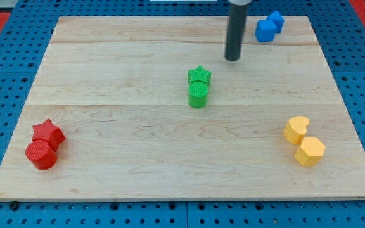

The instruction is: Move the blue cube diagonally top right to the green star

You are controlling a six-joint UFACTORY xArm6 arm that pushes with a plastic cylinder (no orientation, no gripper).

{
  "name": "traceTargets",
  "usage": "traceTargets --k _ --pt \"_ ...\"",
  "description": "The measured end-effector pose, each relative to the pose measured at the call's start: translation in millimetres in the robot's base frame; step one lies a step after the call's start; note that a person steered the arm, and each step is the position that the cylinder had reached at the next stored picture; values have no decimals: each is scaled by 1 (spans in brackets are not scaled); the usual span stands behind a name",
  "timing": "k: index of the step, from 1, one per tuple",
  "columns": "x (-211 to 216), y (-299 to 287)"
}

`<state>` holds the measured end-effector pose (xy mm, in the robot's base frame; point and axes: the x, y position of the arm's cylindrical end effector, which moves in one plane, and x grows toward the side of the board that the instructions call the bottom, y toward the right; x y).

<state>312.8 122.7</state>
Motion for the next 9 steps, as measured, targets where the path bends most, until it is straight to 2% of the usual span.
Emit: traceTargets --k 1,3,7,8,9 --pt "-22 56" --pt "-44 100" --pt "-52 94" --pt "-56 65" --pt "-52 10"
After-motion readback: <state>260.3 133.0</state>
